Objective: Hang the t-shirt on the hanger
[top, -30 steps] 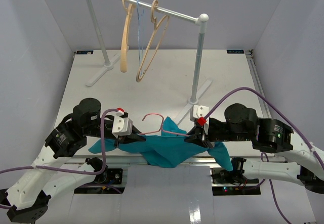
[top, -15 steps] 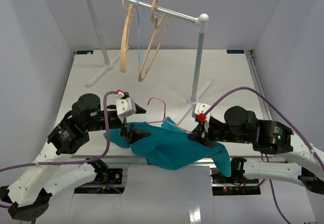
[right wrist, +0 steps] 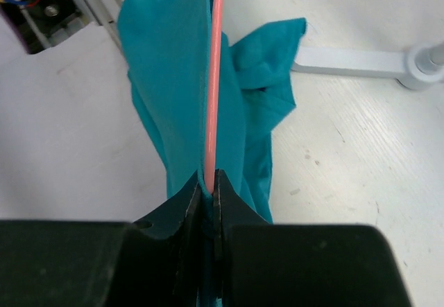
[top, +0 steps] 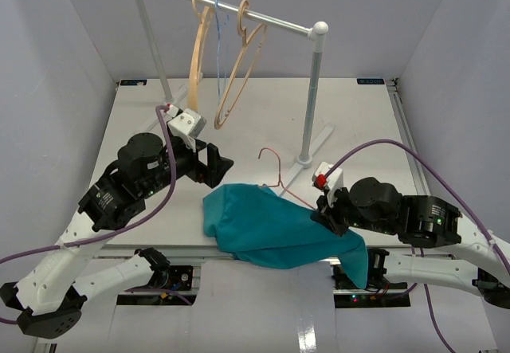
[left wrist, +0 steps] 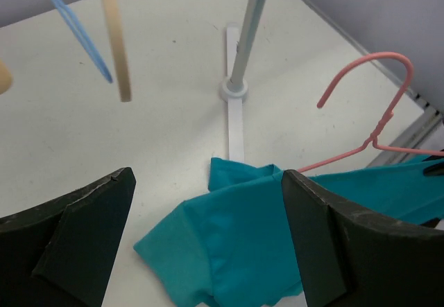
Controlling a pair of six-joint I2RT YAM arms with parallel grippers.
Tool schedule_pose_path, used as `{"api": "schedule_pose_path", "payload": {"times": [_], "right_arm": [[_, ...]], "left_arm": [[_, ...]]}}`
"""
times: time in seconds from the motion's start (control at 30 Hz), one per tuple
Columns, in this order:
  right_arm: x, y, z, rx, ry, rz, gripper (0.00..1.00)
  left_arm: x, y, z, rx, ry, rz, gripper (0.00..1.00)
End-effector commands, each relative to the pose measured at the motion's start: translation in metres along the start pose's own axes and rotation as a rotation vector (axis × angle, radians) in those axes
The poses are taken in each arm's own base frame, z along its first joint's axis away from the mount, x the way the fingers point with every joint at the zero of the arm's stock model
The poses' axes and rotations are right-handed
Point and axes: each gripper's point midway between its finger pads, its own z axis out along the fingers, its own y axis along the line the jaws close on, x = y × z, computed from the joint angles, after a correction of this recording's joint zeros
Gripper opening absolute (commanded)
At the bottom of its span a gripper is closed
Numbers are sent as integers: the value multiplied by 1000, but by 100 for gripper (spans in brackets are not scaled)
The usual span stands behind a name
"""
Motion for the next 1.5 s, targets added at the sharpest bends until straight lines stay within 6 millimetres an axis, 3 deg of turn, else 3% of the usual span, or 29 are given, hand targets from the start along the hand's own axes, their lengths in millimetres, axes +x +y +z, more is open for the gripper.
{"api": "schedule_pose_path", "payload": {"times": [0.0,0.07,0.3,0.47,0.8,1.0,1.13,1.47], "right_arm": [[-37,-40,-19,252,-108,128,8],[-50,-55,-27,357,-141,169,8],[-108,-79,-36,569,-250,267,8],[-153,-85,-26,677,-286,266,8],[-219,-91,-7,828,-408,295,8],[-265,-92,-10,850,-516,324,8],[-283,-94,-6,861,-539,334,8],[-283,-134,14,964,-553,338,8]], "left_arm": [[-33,18,-24,-122,-184,-151,98],[-32,15,-26,-108,-187,-177,98],[-19,-1,-17,-28,-149,-241,98],[-14,-2,-19,-18,-148,-272,98],[-1,2,-29,-31,-123,-240,98],[-2,4,-38,-39,-137,-229,98],[3,6,-41,-49,-122,-222,98],[8,9,-48,-54,-127,-209,98]]}}
